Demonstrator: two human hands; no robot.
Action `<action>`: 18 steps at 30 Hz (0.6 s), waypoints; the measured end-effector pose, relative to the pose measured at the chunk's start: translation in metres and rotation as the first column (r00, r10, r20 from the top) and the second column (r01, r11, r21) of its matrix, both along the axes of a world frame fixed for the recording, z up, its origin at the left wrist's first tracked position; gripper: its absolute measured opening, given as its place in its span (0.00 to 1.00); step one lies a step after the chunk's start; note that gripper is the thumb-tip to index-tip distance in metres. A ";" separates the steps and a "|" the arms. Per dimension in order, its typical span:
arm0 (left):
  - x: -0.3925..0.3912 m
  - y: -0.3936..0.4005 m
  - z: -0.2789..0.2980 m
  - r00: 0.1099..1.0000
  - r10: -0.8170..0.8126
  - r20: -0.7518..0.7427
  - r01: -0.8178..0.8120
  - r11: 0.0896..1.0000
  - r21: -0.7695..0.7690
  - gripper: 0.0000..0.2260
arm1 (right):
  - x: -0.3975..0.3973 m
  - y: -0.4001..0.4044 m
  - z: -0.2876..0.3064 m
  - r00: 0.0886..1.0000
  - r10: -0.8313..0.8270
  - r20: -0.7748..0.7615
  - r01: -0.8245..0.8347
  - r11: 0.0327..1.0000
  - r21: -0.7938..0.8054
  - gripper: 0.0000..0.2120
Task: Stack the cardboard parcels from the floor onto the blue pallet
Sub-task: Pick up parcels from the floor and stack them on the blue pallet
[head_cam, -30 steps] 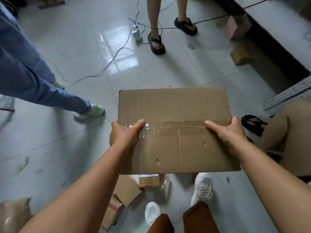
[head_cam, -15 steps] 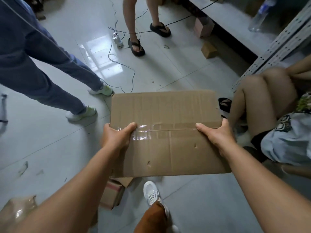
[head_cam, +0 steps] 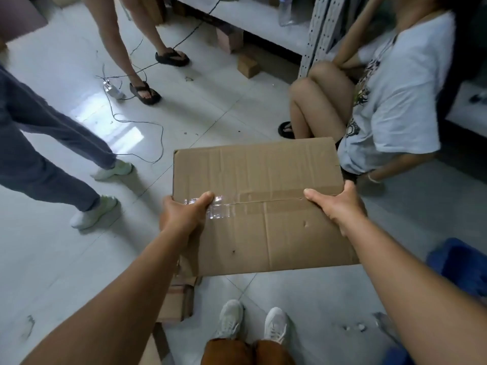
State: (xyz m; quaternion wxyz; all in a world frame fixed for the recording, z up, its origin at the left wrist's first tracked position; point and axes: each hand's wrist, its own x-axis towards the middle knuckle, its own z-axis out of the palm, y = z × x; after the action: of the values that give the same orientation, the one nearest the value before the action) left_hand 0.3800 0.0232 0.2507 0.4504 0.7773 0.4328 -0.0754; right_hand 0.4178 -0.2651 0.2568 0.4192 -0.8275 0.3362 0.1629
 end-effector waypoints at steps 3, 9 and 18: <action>0.003 -0.023 0.002 0.992 -0.124 -0.022 0.124 0.992 0.000 0.30 | -0.032 -0.025 0.004 0.992 -0.120 -0.025 0.120 0.993 -0.017 0.48; 0.001 -0.066 0.001 0.915 -0.396 -0.075 0.397 0.918 -0.001 0.39 | -0.108 -0.060 0.006 0.933 -0.359 -0.039 0.358 0.933 -0.028 0.46; -0.020 -0.136 0.002 0.692 -0.722 -0.032 0.720 0.692 -0.051 0.32 | -0.234 -0.081 0.003 0.715 -0.699 -0.017 0.700 0.714 0.020 0.54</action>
State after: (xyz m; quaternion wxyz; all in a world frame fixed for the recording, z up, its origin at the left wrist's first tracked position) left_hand 0.3597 -0.1129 0.2531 0.3875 0.8746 0.1031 -0.2724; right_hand 0.1836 -0.3464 0.2599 0.4585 -0.6332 0.6236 0.0003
